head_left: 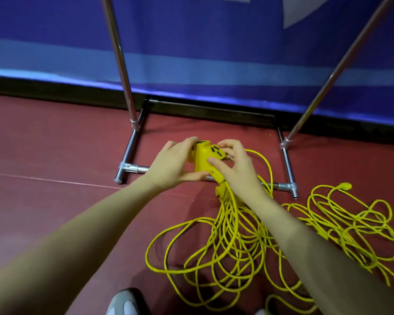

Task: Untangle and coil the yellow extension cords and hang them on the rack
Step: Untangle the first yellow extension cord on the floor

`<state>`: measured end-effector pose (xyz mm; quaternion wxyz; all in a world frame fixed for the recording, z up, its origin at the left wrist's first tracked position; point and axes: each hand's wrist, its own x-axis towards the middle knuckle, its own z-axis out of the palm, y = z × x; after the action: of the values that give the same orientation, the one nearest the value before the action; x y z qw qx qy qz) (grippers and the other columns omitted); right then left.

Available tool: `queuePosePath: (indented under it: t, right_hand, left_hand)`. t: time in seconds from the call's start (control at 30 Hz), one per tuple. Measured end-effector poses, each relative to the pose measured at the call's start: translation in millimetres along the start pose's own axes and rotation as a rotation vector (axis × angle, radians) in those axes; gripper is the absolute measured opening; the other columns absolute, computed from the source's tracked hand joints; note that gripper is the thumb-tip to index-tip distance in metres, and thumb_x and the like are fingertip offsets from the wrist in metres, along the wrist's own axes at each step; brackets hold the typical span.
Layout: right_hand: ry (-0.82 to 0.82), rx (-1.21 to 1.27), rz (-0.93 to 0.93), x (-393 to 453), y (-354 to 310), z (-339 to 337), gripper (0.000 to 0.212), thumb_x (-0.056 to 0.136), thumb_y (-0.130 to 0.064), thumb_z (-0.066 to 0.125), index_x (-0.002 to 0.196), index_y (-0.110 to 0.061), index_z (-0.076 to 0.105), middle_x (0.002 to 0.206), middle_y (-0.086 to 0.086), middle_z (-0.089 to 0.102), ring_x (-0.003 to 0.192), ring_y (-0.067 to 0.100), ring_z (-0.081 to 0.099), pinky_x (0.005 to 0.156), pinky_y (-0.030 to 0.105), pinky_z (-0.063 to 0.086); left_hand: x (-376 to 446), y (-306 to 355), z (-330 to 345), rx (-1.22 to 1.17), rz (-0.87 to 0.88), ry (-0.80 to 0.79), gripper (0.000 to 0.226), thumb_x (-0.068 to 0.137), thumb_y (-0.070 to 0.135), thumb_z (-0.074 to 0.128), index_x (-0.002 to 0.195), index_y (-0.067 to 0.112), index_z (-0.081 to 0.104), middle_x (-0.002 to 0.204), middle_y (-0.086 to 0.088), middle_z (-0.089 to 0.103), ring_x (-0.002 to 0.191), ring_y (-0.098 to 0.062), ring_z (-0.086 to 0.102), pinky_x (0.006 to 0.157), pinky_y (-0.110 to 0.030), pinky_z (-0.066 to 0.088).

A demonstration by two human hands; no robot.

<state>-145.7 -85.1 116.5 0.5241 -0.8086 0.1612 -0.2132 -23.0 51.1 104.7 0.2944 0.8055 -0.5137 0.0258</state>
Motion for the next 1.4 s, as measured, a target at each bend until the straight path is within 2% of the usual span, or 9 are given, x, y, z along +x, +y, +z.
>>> queuePosePath:
  t: [0.27, 0.43, 0.53, 0.83, 0.93, 1.0, 1.07, 1.23, 1.4]
  right_hand:
    - [0.096, 0.242, -0.061, 8, -107, -41, 0.023, 0.082, -0.006, 0.069, 0.093, -0.018, 0.053, 0.084, -0.002, 0.064, 0.071, -0.001, 0.061, 0.070, 0.020, 0.049]
    - [-0.008, 0.325, 0.029, 6, -135, -64, 0.007, 0.097, -0.016, 0.049, 0.099, -0.011, 0.054, 0.080, 0.002, 0.067, 0.059, 0.003, 0.063, 0.062, 0.016, 0.047]
    - [-0.225, 0.280, 0.141, -8, -130, -66, 0.024, 0.101, -0.021, 0.039, 0.090, -0.011, 0.058, 0.071, 0.004, 0.068, 0.058, 0.011, 0.065, 0.063, 0.021, 0.048]
    - [-0.145, 0.484, 0.172, -14, -149, -65, 0.023, 0.100, -0.017, 0.042, 0.082, -0.009, 0.054, 0.054, -0.002, 0.041, 0.039, 0.008, 0.033, 0.039, 0.019, 0.029]
    - [-0.063, 0.464, 0.167, -8, -152, -61, 0.030, 0.099, -0.024, 0.047, 0.073, -0.011, 0.051, 0.050, -0.002, 0.039, 0.036, 0.008, 0.028, 0.037, 0.017, 0.024]
    - [-0.068, 0.478, 0.186, -5, -153, -61, 0.031, 0.099, -0.026, 0.047, 0.072, -0.011, 0.051, 0.050, -0.002, 0.039, 0.034, 0.007, 0.025, 0.036, 0.015, 0.020]
    - [-0.080, 0.466, 0.210, -6, -152, -61, 0.032, 0.098, -0.028, 0.048, 0.072, -0.010, 0.053, 0.051, -0.002, 0.039, 0.034, 0.006, 0.026, 0.036, 0.015, 0.019]
    - [-0.111, 0.462, 0.214, -10, -151, -69, 0.032, 0.098, -0.030, 0.048, 0.076, -0.008, 0.056, 0.051, -0.001, 0.040, 0.034, 0.006, 0.026, 0.036, 0.015, 0.019]
    - [-0.233, 0.482, 0.251, -16, -147, -68, 0.034, 0.099, -0.030, 0.041, 0.085, -0.004, 0.059, 0.052, 0.002, 0.045, 0.036, 0.010, 0.034, 0.038, 0.019, 0.029]
  left_hand:
    - [37, 66, -94, 0.198, 0.120, 0.092, 0.096, 0.063, 0.071, 0.061, 0.134, 0.010, 0.042, 0.116, 0.000, 0.061, 0.103, -0.020, 0.059, 0.087, -0.029, 0.032]
    - [36, 94, -126, 0.046, -0.117, 0.420, 0.087, 0.058, 0.065, 0.059, 0.127, 0.013, 0.046, 0.103, 0.006, 0.062, 0.093, -0.021, 0.062, 0.077, -0.034, 0.042]
    - [33, 101, -133, -0.060, -0.288, 0.498, 0.083, 0.060, 0.062, 0.064, 0.127, 0.017, 0.043, 0.106, 0.007, 0.059, 0.093, -0.020, 0.060, 0.074, -0.035, 0.047]
    - [24, 95, -114, -0.253, -0.622, 0.393, 0.092, 0.071, 0.036, 0.080, 0.140, 0.004, 0.028, 0.132, -0.017, 0.047, 0.121, -0.033, 0.048, 0.095, -0.040, 0.041]
    - [23, 104, -120, -0.056, -0.553, 0.332, 0.057, 0.077, 0.032, 0.074, 0.121, 0.005, 0.050, 0.122, -0.017, 0.045, 0.113, -0.032, 0.045, 0.096, -0.040, 0.037]
    - [18, 113, -122, -0.251, -0.463, 0.265, 0.023, 0.088, 0.027, 0.064, 0.093, 0.005, 0.064, 0.096, -0.015, 0.062, 0.085, -0.017, 0.056, 0.080, -0.033, 0.044]
    - [16, 125, -120, -0.618, -0.570, 0.162, 0.041, 0.098, 0.033, 0.047, 0.084, 0.003, 0.070, 0.078, -0.008, 0.068, 0.064, -0.004, 0.058, 0.067, -0.024, 0.042]
    - [23, 131, -113, -1.165, -0.782, -0.235, 0.072, 0.099, 0.054, 0.010, 0.105, 0.008, 0.066, 0.096, -0.003, 0.068, 0.089, -0.014, 0.061, 0.078, -0.028, 0.038]
    - [30, 138, -109, -1.564, -0.833, -0.077, 0.054, 0.099, 0.050, 0.024, 0.108, 0.007, 0.056, 0.098, -0.005, 0.064, 0.091, -0.016, 0.059, 0.090, -0.033, 0.038]
